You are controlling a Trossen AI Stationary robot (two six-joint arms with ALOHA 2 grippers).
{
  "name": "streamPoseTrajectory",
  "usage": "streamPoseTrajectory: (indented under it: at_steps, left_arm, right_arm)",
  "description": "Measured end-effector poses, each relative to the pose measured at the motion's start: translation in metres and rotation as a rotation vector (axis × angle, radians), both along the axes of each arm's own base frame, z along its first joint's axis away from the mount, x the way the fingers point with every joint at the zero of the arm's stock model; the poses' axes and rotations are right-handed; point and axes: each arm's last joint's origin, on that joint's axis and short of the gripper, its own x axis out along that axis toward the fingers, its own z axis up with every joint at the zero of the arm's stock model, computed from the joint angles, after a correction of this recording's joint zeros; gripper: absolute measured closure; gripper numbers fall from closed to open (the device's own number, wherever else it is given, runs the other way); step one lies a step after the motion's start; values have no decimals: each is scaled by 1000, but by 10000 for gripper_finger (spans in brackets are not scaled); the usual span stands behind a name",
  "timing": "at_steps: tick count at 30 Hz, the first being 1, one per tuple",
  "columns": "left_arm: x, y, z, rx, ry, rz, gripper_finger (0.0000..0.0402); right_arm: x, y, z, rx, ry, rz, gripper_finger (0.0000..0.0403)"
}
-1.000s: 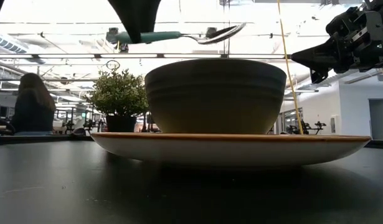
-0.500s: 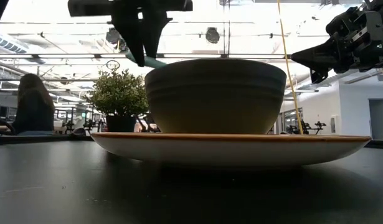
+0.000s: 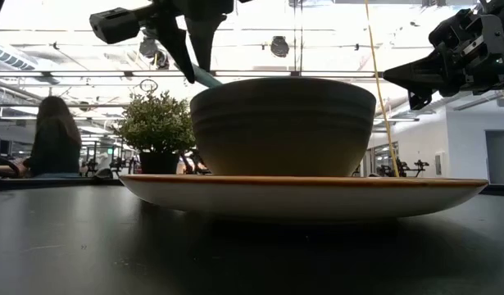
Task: Set table place
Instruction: Put the blue spoon in the black bowl on the yellow plate
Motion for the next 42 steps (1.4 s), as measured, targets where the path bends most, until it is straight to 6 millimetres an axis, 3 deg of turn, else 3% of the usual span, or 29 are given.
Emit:
streamPoseTrajectory:
  at_steps: [9, 14, 24, 32, 42]
  left_arm:
    - [-4, -19, -5, 37, 17, -75, 333]
    - [1, -31, -26, 68, 67, -118, 333]
    - [5, -27, -35, 57, 79, -67, 333]
    - [5, -24, -38, -73, 125, -3, 333]
    - [5, -28, -35, 97, 111, -129, 333]
  right_arm:
    - [0, 0, 0, 0, 0, -1, 403]
    - [0, 0, 0, 2, 0, -1, 403]
    - [1, 0, -1, 8, 12, -2, 403]
    - [1, 0, -1, 8, 11, -1, 403]
    - [1, 0, 0, 3, -4, -1, 403]
